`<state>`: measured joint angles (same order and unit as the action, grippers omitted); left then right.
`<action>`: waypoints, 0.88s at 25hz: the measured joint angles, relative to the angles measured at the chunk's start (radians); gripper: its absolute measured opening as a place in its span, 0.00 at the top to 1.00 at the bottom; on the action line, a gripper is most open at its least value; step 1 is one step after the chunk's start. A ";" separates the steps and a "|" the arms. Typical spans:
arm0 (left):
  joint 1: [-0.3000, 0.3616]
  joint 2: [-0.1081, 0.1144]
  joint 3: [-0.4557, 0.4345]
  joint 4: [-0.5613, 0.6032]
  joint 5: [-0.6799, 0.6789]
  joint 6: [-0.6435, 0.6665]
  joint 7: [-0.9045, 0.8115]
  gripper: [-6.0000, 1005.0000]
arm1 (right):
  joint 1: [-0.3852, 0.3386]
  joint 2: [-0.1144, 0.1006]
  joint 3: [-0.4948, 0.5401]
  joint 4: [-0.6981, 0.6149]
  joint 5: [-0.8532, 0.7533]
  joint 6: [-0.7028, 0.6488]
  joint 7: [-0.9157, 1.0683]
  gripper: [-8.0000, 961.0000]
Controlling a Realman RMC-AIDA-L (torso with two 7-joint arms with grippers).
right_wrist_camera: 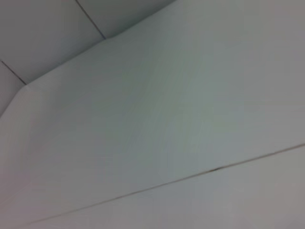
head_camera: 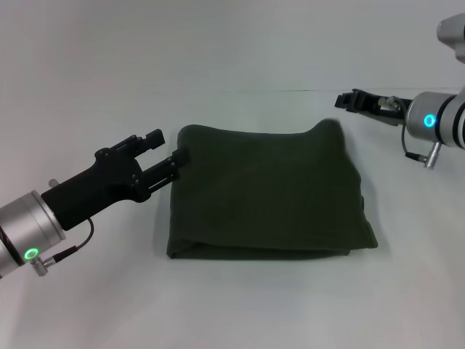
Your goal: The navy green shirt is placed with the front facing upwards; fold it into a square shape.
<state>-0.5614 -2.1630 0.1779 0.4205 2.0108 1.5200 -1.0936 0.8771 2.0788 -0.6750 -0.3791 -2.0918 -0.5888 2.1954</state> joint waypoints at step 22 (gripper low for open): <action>0.013 -0.001 -0.003 -0.011 -0.052 -0.012 0.008 0.33 | -0.060 -0.055 -0.040 -0.110 -0.009 -0.524 -0.142 0.53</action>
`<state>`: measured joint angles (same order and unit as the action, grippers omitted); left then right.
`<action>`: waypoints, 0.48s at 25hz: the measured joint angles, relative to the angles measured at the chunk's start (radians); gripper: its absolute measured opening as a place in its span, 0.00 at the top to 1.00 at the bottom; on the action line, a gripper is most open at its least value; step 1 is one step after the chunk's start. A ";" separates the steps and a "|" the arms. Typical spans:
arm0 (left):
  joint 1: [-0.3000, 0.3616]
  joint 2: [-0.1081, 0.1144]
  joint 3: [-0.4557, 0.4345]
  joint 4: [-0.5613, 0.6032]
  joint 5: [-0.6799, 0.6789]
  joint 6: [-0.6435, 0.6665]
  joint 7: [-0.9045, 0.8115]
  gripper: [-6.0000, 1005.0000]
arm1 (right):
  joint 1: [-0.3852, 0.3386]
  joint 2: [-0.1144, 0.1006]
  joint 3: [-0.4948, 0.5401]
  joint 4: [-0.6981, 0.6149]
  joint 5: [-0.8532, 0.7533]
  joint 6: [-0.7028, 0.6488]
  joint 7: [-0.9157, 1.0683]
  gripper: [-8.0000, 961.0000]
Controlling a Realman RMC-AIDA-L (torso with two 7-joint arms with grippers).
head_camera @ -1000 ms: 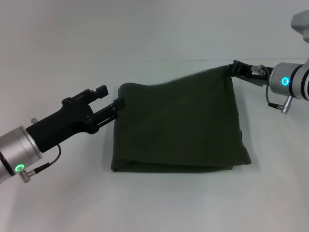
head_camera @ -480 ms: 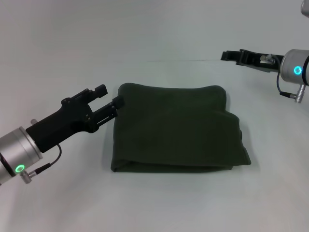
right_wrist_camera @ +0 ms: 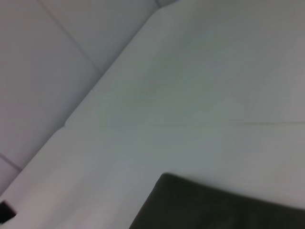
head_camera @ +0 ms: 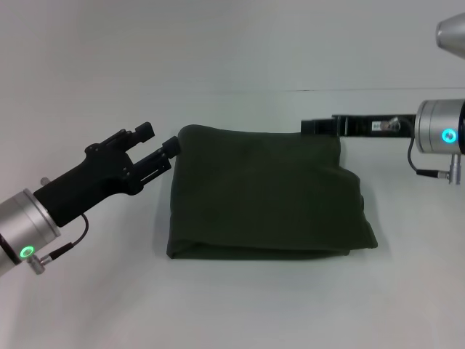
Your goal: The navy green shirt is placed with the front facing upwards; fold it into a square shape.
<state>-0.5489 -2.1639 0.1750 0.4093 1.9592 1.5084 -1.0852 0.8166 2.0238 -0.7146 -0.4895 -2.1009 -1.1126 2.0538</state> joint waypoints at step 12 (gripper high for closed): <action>0.005 -0.001 0.003 -0.015 -0.004 -0.013 0.021 0.33 | -0.009 0.008 -0.166 0.043 -0.003 0.059 0.004 0.90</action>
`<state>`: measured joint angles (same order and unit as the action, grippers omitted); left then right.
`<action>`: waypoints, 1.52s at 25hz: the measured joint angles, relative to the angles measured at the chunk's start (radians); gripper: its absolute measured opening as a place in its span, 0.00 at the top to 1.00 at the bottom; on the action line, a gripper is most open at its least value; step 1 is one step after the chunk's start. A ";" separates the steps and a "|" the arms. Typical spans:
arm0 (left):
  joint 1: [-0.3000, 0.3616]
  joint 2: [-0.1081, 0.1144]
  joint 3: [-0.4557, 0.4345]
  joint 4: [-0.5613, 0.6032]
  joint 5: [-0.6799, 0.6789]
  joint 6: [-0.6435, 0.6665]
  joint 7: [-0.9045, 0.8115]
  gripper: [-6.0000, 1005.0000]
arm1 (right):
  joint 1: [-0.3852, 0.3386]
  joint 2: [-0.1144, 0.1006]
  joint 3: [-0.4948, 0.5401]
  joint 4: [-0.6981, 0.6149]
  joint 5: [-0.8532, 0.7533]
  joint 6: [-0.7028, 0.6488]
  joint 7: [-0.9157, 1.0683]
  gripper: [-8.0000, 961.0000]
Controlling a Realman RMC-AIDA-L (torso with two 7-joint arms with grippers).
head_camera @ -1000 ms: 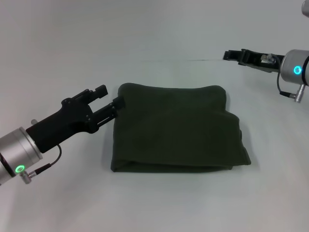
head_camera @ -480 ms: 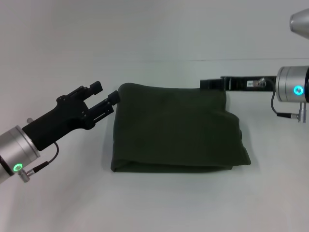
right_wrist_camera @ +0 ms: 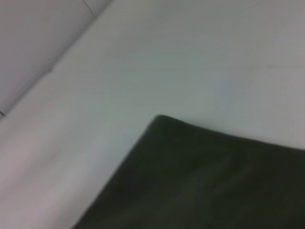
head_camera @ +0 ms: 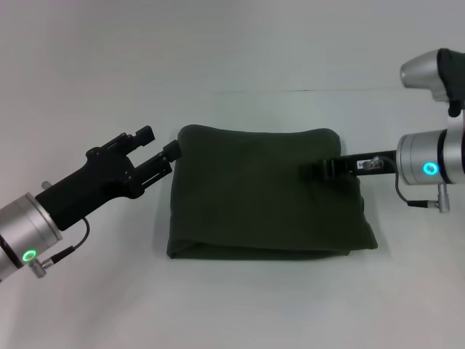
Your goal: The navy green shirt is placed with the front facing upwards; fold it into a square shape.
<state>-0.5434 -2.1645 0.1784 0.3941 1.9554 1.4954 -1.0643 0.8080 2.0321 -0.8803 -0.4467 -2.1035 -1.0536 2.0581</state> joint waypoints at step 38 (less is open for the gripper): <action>-0.007 0.000 -0.004 -0.035 -0.001 -0.037 0.031 0.33 | 0.016 0.023 -0.106 -0.062 -0.072 0.106 0.017 0.99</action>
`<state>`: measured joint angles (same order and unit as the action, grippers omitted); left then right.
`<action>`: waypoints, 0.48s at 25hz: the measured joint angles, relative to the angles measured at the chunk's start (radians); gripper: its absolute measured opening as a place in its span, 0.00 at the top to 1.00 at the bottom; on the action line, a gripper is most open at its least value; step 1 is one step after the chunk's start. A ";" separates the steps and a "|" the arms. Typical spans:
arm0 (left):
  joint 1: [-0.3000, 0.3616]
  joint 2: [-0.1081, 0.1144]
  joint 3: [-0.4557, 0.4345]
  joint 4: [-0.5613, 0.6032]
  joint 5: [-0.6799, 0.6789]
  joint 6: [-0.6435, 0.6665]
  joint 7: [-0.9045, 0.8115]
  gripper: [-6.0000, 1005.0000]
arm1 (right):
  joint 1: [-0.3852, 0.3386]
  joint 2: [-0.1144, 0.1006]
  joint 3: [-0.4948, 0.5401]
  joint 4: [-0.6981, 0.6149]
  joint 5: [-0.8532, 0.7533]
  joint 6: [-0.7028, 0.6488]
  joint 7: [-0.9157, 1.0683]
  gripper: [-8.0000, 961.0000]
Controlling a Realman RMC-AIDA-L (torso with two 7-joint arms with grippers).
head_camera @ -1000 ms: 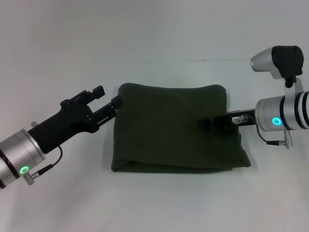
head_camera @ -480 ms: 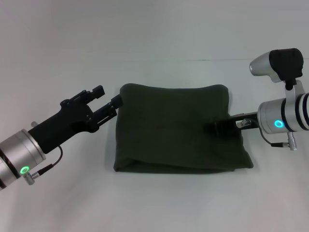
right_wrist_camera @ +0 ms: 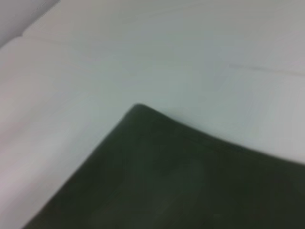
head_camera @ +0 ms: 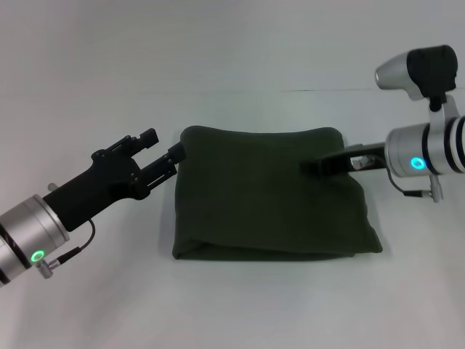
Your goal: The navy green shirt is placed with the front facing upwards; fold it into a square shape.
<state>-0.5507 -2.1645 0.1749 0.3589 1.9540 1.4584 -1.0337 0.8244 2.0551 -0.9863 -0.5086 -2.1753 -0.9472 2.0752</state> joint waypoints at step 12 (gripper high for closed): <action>0.002 0.000 0.000 0.000 0.000 -0.001 0.000 0.33 | 0.071 0.025 -0.024 0.060 -0.054 0.106 0.008 0.99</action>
<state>-0.5489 -2.1645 0.1748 0.3589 1.9540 1.4579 -1.0336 0.8955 2.0799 -1.0102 -0.4485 -2.2297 -0.8407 2.0828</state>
